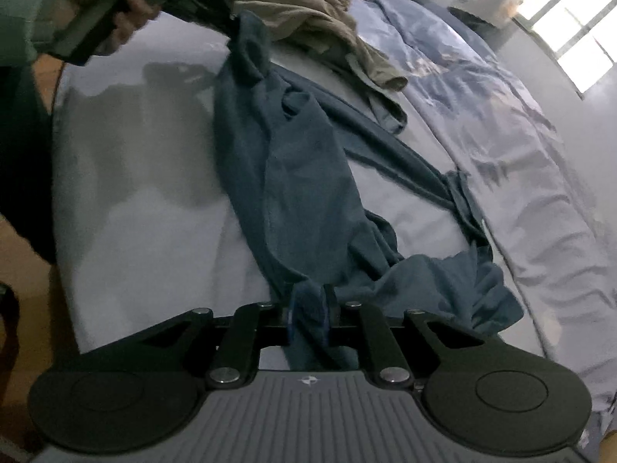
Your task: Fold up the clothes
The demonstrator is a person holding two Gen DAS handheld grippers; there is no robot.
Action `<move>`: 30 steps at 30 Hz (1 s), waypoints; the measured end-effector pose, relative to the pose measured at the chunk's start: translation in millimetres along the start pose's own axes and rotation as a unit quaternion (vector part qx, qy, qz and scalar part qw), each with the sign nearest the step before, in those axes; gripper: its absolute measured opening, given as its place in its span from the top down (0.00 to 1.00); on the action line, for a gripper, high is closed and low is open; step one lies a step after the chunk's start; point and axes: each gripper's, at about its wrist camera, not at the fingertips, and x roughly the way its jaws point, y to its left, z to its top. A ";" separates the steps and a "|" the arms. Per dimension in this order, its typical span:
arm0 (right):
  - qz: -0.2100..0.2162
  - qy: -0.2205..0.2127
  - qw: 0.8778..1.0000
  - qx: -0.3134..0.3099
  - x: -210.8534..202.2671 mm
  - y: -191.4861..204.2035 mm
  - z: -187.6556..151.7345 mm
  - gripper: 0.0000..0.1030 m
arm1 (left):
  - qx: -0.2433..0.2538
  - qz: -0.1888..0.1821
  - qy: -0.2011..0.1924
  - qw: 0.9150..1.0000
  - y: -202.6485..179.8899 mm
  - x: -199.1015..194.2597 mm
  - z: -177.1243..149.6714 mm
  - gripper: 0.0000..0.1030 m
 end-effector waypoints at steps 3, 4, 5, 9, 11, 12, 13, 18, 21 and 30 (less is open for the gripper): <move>0.004 -0.012 0.999 0.036 -11.7 -13.9 5.6 0.65 | 0.002 -0.001 0.001 1.000 -1.5 0.3 -0.8 0.97; -0.002 -0.017 0.998 0.062 -14.1 -22.0 7.6 0.65 | 0.003 -0.002 0.001 1.000 -2.0 0.3 -1.0 0.97; -0.012 -0.020 0.995 0.094 -14.5 -30.8 8.9 0.65 | 0.003 -0.003 0.001 1.000 -2.5 0.3 -1.1 0.97; -0.035 -0.014 0.977 0.209 0.9 -59.1 10.4 0.65 | 0.004 -0.006 0.001 1.000 -4.1 0.2 -1.1 0.97; -0.034 -0.008 0.969 0.245 13.9 -64.6 8.5 0.65 | 0.004 -0.005 0.001 1.000 -4.1 0.4 -1.0 0.97; -0.032 -0.002 0.967 0.254 20.7 -64.4 7.3 0.65 | 0.003 -0.005 0.000 1.000 -4.0 0.3 -0.7 0.97; -0.030 0.004 0.964 0.263 27.6 -64.2 6.0 0.66 | 0.003 -0.006 0.000 1.000 -4.1 0.2 -0.6 0.97; -0.031 0.025 0.951 0.307 50.2 -67.1 -7.2 0.94 | 0.002 -0.006 -0.001 1.000 -3.3 -0.3 0.0 0.97; -0.046 0.014 0.943 0.328 37.9 -67.4 -15.5 0.97 | 0.003 -0.007 -0.003 1.000 -3.8 -1.1 0.1 0.97; -0.065 0.041 0.941 0.330 -8.7 -54.0 -40.4 0.97 | -0.002 -0.008 -0.001 1.000 -4.0 -3.1 -0.2 0.97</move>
